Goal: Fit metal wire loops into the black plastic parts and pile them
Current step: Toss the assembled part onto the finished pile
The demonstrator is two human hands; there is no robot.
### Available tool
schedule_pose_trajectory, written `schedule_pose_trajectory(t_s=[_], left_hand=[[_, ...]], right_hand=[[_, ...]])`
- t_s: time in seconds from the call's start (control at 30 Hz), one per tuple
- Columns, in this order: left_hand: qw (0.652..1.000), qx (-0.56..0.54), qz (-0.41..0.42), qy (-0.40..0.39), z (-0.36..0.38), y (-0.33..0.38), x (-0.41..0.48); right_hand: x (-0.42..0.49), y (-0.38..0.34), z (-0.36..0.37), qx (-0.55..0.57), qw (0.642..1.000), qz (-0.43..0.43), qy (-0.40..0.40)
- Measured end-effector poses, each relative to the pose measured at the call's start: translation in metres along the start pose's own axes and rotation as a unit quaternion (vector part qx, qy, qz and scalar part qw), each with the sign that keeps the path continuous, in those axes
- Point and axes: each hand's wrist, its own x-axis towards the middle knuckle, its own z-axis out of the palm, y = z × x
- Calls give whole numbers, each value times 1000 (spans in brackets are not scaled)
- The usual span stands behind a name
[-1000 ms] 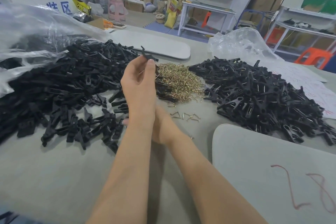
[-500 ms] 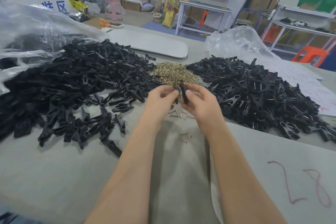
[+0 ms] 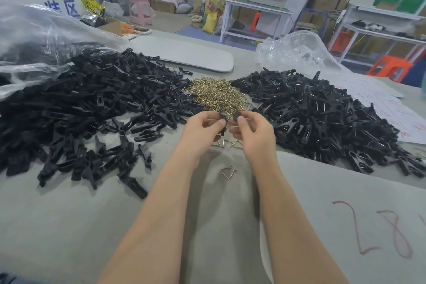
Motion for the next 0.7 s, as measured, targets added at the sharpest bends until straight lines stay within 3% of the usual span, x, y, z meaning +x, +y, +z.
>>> schedule_pose_trajectory(t_s=[0.3, 0.7], left_hand=[[1000, -3, -1, -6, -1, -1, 1], [1000, -13, -13, 5, -1, 0, 0]], right_hand=[[0, 0, 2, -43, 998, -5, -34], [-4, -3, 0, -69, 996, -48, -18]])
